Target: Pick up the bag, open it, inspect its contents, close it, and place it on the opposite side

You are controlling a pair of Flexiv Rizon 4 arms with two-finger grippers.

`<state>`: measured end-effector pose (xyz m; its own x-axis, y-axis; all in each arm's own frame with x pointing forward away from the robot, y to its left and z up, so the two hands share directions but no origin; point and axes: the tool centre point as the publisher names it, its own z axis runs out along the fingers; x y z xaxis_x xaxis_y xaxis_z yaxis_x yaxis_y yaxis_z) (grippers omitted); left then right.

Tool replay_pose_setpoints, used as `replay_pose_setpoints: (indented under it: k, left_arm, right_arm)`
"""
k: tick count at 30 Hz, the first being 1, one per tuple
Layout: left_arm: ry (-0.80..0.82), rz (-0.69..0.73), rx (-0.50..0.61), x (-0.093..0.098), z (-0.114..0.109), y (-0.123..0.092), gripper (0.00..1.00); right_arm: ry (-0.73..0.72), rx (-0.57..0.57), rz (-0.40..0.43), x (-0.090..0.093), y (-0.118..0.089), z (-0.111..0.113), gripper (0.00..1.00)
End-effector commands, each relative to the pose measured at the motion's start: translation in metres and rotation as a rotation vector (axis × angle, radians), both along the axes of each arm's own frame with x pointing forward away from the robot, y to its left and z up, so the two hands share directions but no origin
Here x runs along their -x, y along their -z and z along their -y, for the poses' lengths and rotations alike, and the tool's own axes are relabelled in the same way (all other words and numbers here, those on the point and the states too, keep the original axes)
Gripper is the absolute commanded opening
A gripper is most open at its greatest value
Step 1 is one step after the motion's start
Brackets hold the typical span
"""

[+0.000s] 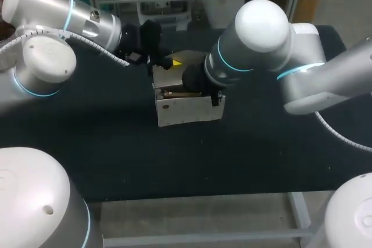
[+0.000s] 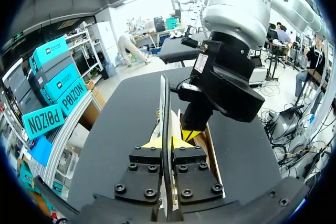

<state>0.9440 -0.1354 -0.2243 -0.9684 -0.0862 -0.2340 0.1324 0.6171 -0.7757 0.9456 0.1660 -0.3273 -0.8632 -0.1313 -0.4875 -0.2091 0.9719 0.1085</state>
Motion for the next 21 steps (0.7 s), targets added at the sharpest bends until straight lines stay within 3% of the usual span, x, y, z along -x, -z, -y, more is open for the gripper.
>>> replay_pose_setpoints:
  k: [1,2,5,6,21]
  left_arm:
    - [-0.001,0.007,0.006,0.006,-0.001,-0.003,0.00]
    - [-0.001,0.008,0.006,0.006,-0.001,-0.003,0.00]
    - [-0.002,0.010,0.008,0.005,-0.003,-0.003,0.00]
    - [-0.002,0.011,0.009,0.005,-0.003,-0.003,0.00]
    - [-0.003,0.016,0.011,0.001,-0.006,0.000,0.00]
  right_arm:
    - [0.007,0.060,-0.086,-0.013,0.002,-0.014,0.33]
    - [-0.001,0.062,-0.095,-0.013,0.003,-0.014,0.44]
    - [-0.004,0.069,-0.106,-0.012,0.004,-0.014,0.95]
    - [-0.004,0.071,-0.108,-0.011,0.005,-0.014,1.00]
    - [-0.033,0.097,-0.138,-0.006,0.013,-0.012,1.00]
